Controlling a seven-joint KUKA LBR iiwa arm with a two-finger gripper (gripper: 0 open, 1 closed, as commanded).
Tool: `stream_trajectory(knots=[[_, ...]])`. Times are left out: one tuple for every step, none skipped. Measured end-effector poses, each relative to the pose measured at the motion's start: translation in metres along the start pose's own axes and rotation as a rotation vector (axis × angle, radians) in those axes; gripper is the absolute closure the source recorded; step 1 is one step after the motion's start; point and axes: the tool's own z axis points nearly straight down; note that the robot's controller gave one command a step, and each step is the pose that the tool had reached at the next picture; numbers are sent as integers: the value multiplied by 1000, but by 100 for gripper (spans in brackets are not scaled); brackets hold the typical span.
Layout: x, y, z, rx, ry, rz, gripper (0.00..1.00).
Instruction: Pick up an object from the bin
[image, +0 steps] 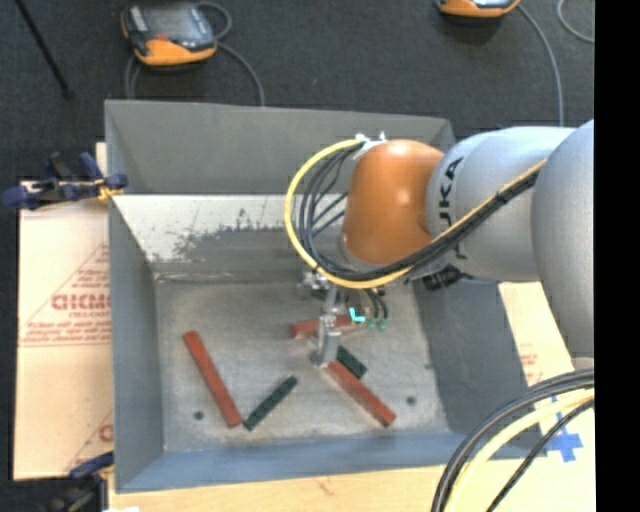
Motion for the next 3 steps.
stream_trajectory(knots=[[-2,0,-4,0,-7,1,0],[-7,-32,53,-1,-7,91,100],[-7,-32,53,-1,-7,92,100]])
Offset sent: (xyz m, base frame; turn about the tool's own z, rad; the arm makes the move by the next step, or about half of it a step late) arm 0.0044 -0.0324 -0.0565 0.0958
